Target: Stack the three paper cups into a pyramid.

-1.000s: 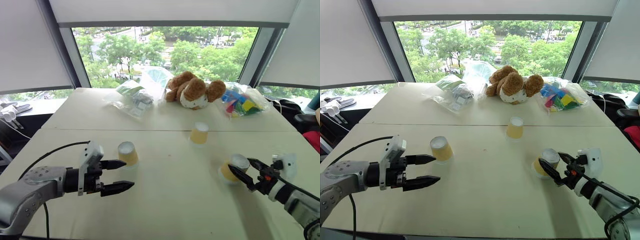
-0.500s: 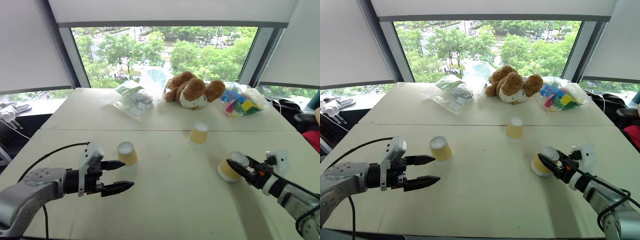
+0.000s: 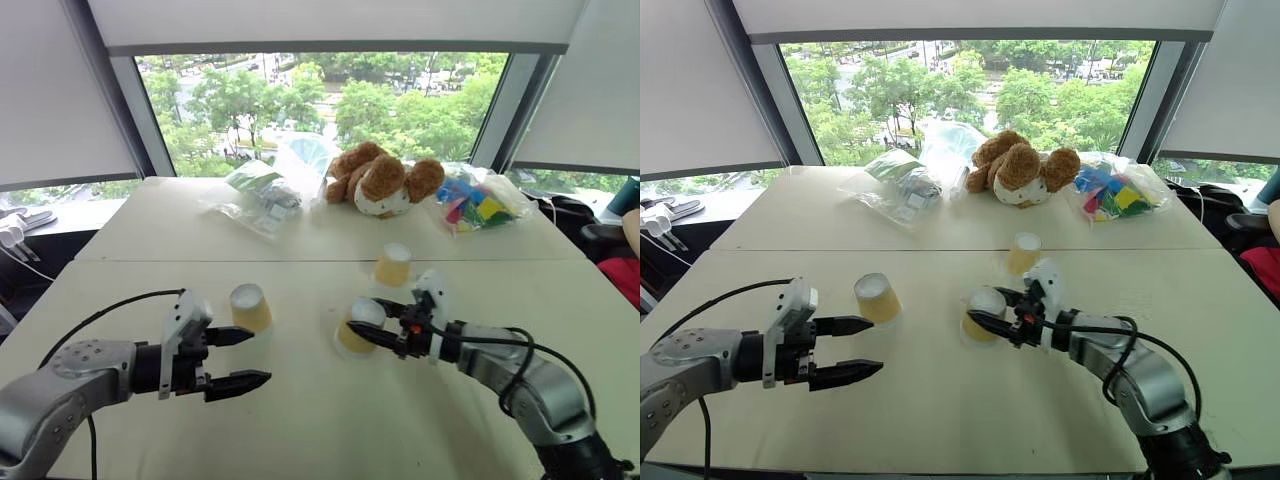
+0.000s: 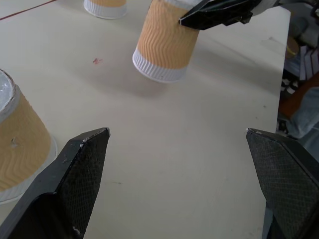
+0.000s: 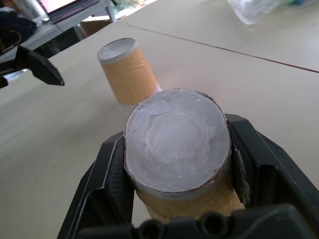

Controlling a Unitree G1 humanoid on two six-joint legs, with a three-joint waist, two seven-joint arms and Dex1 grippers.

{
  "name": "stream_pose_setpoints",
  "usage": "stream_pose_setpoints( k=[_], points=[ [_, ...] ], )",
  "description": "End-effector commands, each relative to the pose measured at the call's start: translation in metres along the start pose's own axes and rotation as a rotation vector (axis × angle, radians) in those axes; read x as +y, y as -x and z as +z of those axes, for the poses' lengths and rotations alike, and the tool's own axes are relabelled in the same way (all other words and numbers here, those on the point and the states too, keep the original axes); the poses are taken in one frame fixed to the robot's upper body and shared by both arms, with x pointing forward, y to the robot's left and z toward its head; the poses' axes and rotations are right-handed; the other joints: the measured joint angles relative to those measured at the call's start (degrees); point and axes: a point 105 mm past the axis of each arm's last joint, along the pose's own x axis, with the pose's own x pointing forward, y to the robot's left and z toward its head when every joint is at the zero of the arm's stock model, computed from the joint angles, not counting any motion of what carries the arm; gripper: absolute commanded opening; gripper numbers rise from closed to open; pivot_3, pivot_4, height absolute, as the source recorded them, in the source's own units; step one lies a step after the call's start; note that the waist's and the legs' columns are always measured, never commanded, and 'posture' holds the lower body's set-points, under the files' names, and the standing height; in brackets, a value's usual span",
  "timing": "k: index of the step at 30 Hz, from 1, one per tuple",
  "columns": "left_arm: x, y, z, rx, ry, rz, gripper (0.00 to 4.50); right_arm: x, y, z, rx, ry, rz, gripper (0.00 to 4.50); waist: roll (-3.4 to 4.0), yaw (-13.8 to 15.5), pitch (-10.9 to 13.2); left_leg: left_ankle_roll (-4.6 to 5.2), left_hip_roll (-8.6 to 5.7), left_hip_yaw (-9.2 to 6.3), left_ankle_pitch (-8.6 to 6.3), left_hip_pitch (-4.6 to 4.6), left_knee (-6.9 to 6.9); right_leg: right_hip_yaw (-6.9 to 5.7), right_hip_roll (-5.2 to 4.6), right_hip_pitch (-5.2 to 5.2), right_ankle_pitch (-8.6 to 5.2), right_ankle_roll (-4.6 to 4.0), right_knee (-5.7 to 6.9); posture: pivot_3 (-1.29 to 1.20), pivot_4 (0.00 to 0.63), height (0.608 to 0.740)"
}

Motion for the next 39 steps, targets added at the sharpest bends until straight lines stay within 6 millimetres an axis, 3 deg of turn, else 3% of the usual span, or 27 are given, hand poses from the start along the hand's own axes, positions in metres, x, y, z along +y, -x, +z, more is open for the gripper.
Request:
stream_pose_setpoints(
  k=[1,5,8,13,15,18,22,25,31,39],
  points=[
    [-0.005,0.001,0.004,-0.010,-0.041,0.009,4.50,-0.002,-0.007,-0.001,0.009,0.051,0.009,2.68,0.00,0.0,0.0,0.00,-0.02,0.00,0.00,0.00,0.00,0.00,-0.01,0.00,0.00,0.00,0.00,0.00,0.150,0.740],
    [-0.004,0.002,0.004,-0.015,-0.041,0.024,4.50,-0.005,-0.007,-0.006,0.025,0.062,0.013,4.47,0.00,0.0,0.0,-0.01,-0.03,0.00,0.01,-0.01,0.01,0.00,-0.03,-0.01,0.00,0.00,0.01,0.00,0.150,0.740],
    [-0.004,0.002,0.004,-0.017,-0.037,0.028,4.50,-0.005,-0.004,0.006,-0.009,0.097,0.016,4.47,0.00,0.0,0.0,-0.02,-0.03,0.00,0.01,-0.01,0.00,0.00,-0.02,-0.03,0.00,0.00,0.02,0.00,0.150,0.740],
    [-0.003,0.004,0.004,-0.016,-0.032,0.030,4.50,-0.004,0.023,0.049,-0.095,0.126,-0.006,4.47,0.00,0.1,0.0,-0.04,-0.03,0.00,0.02,-0.09,0.01,0.00,-0.04,-0.14,0.00,0.00,0.08,0.00,0.150,0.740],
    [-0.002,0.005,0.004,-0.016,-0.032,0.030,4.50,-0.003,0.029,0.056,-0.104,0.125,-0.011,4.47,-0.02,0.1,0.0,-0.04,-0.03,-0.01,0.02,-0.10,0.01,0.00,-0.06,-0.13,0.00,0.00,0.07,0.00,0.150,0.740],
    [0.001,0.003,0.013,-0.055,-0.037,0.028,4.50,-0.036,0.045,0.077,-0.210,0.068,-0.167,4.47,-0.03,0.0,0.0,-0.04,-0.03,-0.02,0.02,-0.10,0.00,0.01,-0.05,-0.13,0.00,0.00,0.07,0.00,0.150,0.740],
    [0.000,0.002,0.024,-0.090,-0.045,0.019,4.50,-0.090,0.039,0.055,-0.146,0.111,-0.374,4.47,-0.06,-0.1,0.0,-0.07,-0.07,0.00,0.04,-0.09,0.02,0.00,-0.05,-0.13,0.00,0.00,0.08,0.00,0.150,0.740],
    [-0.001,0.004,0.030,-0.098,-0.046,0.019,4.50,-0.118,0.026,0.045,-0.150,0.096,-0.434,4.47,-0.04,-0.3,0.0,-0.14,-0.07,0.04,0.09,-0.09,0.01,0.02,-0.03,-0.19,0.00,0.00,0.17,0.00,0.150,0.740],
    [-0.001,0.009,0.029,-0.091,-0.044,0.047,4.50,-0.132,0.001,0.034,-0.167,0.032,-0.386,4.47,-0.03,-0.5,0.0,-0.42,0.00,0.16,0.26,-0.18,-0.01,0.11,0.03,-0.41,0.00,0.00,0.26,0.00,0.150,0.740],
    [-0.002,0.010,0.027,-0.093,-0.040,0.075,4.50,-0.152,-0.007,0.031,-0.168,0.047,-0.451,4.47,-0.03,-0.3,0.0,-0.46,-0.03,0.15,0.28,-0.18,0.02,0.11,-0.01,-0.37,0.00,0.00,0.25,0.00,0.150,0.740]
  ],
)
